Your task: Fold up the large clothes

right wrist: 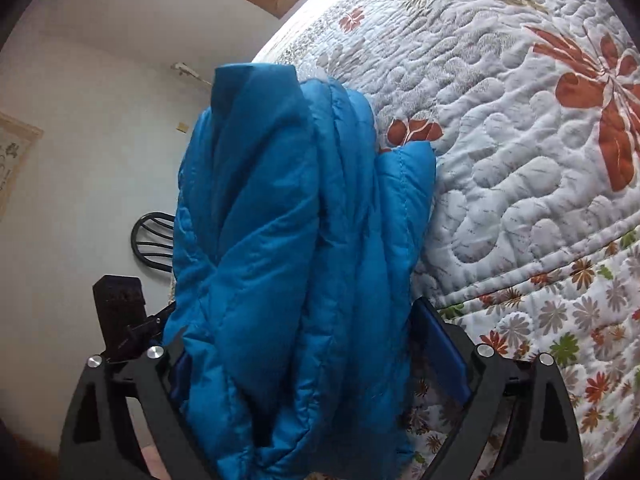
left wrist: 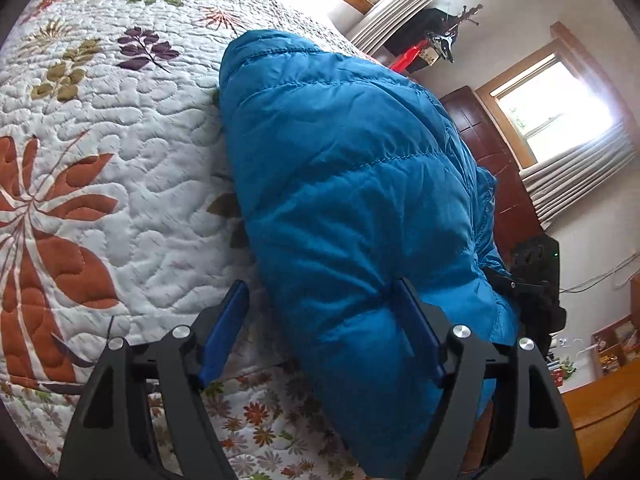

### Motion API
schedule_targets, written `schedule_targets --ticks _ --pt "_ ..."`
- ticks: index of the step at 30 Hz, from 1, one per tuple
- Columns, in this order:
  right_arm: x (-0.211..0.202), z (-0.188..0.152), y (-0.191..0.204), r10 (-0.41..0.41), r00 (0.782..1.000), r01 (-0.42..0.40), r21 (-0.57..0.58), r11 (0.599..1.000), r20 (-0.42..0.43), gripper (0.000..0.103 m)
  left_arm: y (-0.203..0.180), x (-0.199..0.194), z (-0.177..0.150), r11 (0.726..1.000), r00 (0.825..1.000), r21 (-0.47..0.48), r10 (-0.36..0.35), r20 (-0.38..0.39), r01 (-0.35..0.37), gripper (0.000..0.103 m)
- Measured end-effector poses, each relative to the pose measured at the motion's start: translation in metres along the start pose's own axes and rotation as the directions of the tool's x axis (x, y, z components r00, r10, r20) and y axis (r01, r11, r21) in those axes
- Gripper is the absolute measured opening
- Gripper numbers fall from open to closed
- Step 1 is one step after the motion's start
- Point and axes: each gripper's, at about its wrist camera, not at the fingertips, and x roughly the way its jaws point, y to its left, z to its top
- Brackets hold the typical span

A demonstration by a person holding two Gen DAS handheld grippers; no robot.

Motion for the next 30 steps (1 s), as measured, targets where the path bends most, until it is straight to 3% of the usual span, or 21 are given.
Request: schedule_targets --ticks 3,6,10,14,18,22,30 --pt "0.001 -0.002 0.0 0.017 1.0 -0.017 -0.023 1.0 0.011 0.093 0.008 0.018 0.0 0.987 0.987 -0.066 -0.151 -0.058 0.147 0.075" --pt "0.009 -0.005 0.005 0.062 0.998 -0.062 -0.054 0.997 -0.003 0.085 0.003 0.024 0.0 0.985 0.985 -0.045 -0.167 -0.04 0.165 0.074" --pt "0.006 -0.007 0.011 0.094 0.995 -0.092 -0.087 0.992 0.019 0.065 -0.003 0.016 -0.002 0.979 0.979 -0.014 -0.204 0.003 0.204 0.054" --pt "-0.007 -0.011 0.029 0.111 0.992 -0.101 -0.154 0.983 0.058 0.053 -0.01 0.007 -0.004 0.97 0.969 0.017 -0.241 0.047 0.241 0.046" --pt "-0.01 0.0 0.064 0.131 0.988 -0.109 -0.237 0.965 0.078 0.051 -0.018 -0.016 0.006 0.972 0.966 0.065 -0.232 0.114 0.225 0.046" --pt "0.001 0.032 0.106 0.148 0.986 -0.118 -0.316 0.941 0.073 0.051 -0.014 -0.048 0.029 0.976 0.96 0.09 -0.211 0.186 0.197 0.046" --pt "0.087 0.119 0.17 0.181 0.983 -0.174 -0.358 0.918 -0.012 0.051 0.032 -0.1 0.093 0.993 0.943 0.058 -0.112 0.312 0.098 0.046"
